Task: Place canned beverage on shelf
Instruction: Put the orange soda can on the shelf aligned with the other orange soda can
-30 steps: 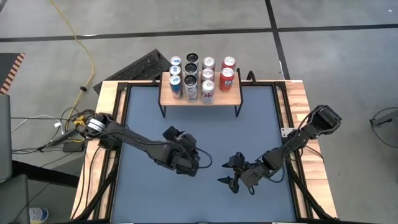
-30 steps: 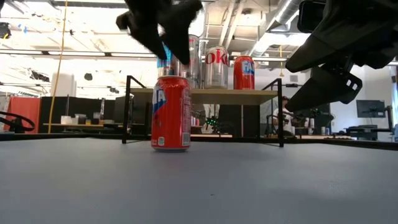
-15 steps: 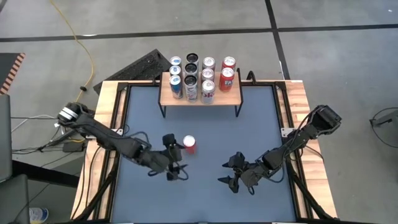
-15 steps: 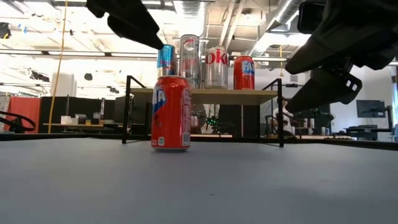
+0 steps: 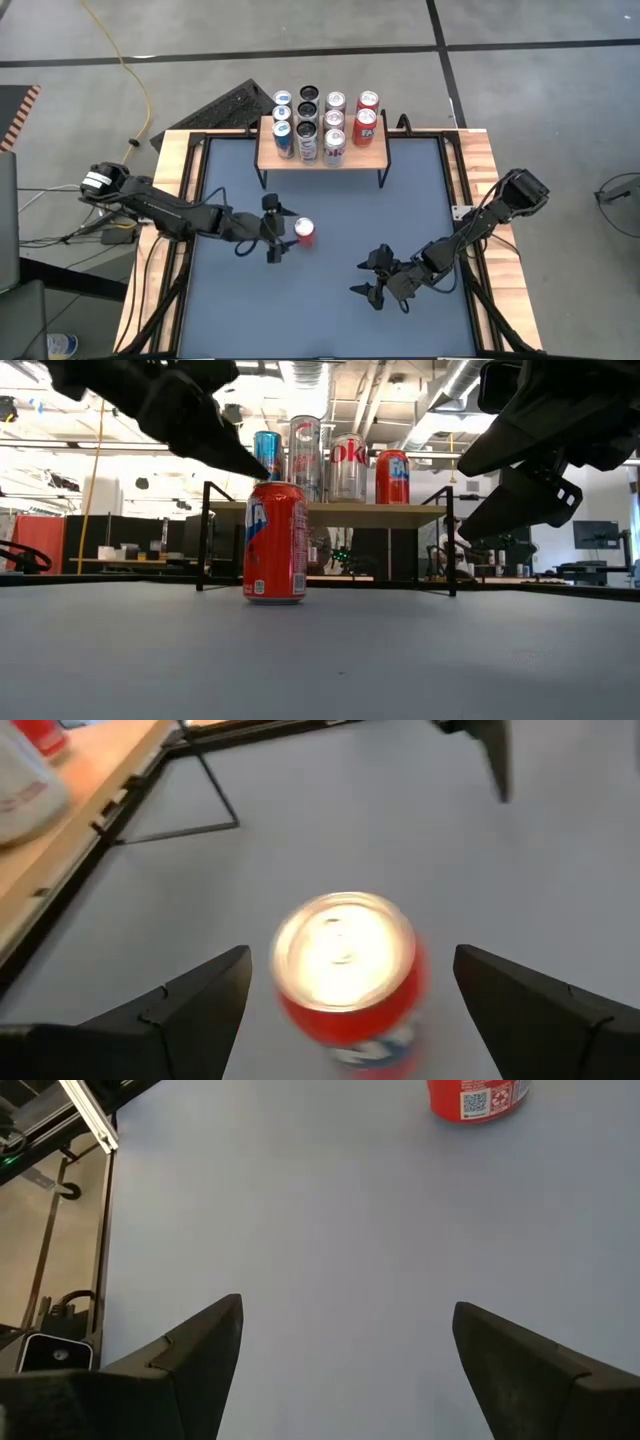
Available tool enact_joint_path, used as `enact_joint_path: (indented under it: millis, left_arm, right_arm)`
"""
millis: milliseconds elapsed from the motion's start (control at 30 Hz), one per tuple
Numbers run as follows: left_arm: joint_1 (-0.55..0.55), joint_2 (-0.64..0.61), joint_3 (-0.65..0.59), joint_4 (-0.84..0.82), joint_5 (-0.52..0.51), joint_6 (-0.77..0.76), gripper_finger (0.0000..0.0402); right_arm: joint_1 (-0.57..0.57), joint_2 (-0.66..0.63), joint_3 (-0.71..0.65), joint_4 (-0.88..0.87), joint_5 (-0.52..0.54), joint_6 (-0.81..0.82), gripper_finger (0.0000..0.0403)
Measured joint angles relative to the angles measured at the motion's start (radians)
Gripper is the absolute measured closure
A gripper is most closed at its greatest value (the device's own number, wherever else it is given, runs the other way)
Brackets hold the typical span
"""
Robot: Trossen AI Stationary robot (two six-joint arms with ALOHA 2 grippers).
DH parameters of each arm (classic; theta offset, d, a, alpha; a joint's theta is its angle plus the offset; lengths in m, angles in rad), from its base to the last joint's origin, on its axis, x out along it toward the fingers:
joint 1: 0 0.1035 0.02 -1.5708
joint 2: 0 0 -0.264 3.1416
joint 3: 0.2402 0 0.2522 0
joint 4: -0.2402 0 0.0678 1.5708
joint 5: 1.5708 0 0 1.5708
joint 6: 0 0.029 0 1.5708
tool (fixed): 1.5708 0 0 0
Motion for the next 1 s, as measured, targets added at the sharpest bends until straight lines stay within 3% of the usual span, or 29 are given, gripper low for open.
enact_joint_path:
  millis: [133,233,367,533,733,1000]
  left_arm:
    - [0.076,0.000,-0.038,0.058,0.060,0.055,0.0063]
    - [0.129,-0.001,-0.049,0.073,0.169,0.053,0.0063]
    - [0.169,-0.001,-0.077,0.068,0.295,-0.004,0.0063]
    - [0.163,0.000,-0.108,0.126,0.339,-0.138,0.0063]
    - [0.090,0.027,-0.108,0.167,0.247,-0.163,0.0063]
    - [0.018,0.170,-0.099,0.312,0.129,-0.283,0.0063]
  right_arm:
    - [-0.002,0.000,0.000,0.000,0.000,0.000,0.0060]
    - [-0.006,0.000,0.000,0.000,0.000,0.000,0.0060]
    - [-0.013,0.000,0.000,0.000,0.000,0.000,0.0060]
    - [-0.020,0.000,0.000,0.000,0.000,0.002,0.0060]
    - [-0.021,0.000,0.000,0.003,0.000,0.003,0.0060]
    - [-0.021,0.000,0.000,0.017,0.000,0.026,0.0060]
